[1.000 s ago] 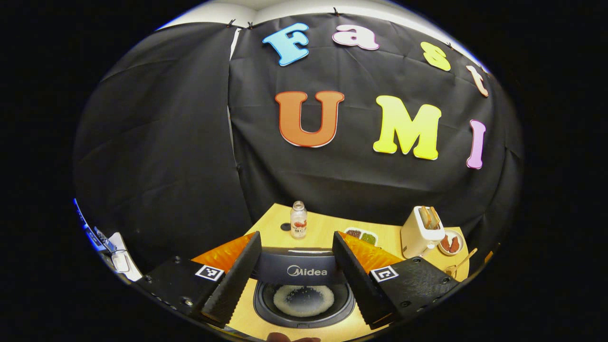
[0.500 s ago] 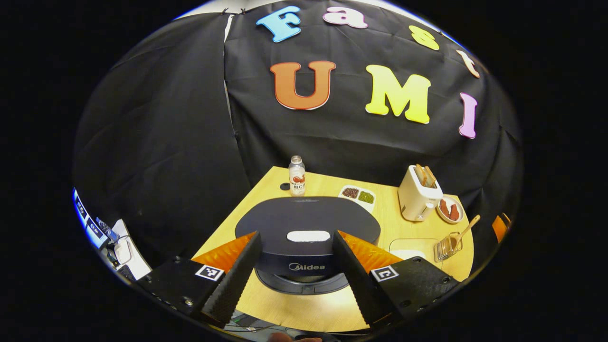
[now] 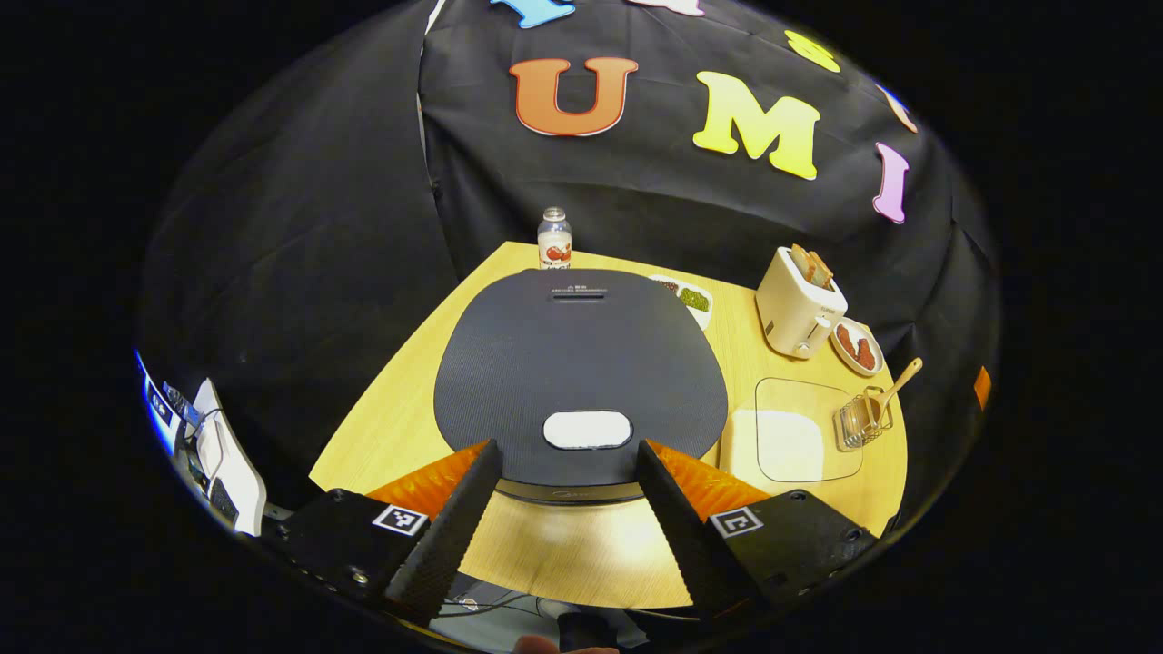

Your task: Close the left gripper, press the button to open the rice cooker; take a wooden spoon from the chopstick holder with the right hand, scoop a spoonful of rice and pour it into the rice cooker, then put the wooden spoon back into the chopstick holder.

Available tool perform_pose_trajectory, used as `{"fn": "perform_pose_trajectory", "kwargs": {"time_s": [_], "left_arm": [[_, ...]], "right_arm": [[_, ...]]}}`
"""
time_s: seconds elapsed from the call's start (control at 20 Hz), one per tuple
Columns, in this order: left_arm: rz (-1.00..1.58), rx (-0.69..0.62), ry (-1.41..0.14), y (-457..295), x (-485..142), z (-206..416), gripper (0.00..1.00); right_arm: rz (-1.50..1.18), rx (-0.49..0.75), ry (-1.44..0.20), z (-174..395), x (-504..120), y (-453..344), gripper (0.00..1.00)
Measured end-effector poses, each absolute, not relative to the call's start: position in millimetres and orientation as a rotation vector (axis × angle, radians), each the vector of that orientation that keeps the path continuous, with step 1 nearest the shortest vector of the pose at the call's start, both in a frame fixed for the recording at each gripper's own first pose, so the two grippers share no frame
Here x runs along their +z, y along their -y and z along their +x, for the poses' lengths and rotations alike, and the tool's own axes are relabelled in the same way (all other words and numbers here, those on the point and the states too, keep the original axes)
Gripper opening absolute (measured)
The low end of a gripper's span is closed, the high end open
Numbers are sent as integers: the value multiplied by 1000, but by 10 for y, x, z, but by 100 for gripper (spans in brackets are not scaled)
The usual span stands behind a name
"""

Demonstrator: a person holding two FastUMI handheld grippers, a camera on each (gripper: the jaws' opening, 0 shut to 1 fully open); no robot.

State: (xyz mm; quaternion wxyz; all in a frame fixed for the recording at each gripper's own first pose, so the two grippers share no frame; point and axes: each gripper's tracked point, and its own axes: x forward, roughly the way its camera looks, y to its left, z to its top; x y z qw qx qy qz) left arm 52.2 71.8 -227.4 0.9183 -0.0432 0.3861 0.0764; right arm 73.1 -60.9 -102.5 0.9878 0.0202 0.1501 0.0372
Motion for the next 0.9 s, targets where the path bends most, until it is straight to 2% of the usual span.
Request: {"fn": "perform_pose_trajectory", "kwargs": {"time_s": [0.05,0.1,0.15,0.5,0.55,0.6,0.65,0.9], "left_arm": [[-129,161,-811,-699,-2325,487,96],[-156,173,-826,-702,-2365,443,97],[-152,165,-818,-696,-2358,419,99],[-212,162,-842,-702,-2378,438,96],[-243,155,-868,-696,-2391,427,96],[-277,151,-888,-707,-2380,405,96],[-300,145,-919,-694,-2405,392,96],[-286,148,-1006,-679,-2458,370,96]], "right_arm": [[40,68,-303,715,-1038,632,100],[43,64,-304,701,-1041,655,94],[50,62,-299,702,-1037,667,100],[65,82,-292,855,-1039,678,100],[72,82,-295,868,-1070,676,94],[84,86,-297,880,-1088,662,94],[93,89,-301,902,-1109,660,100],[126,94,-328,1018,-1245,657,100]]}}
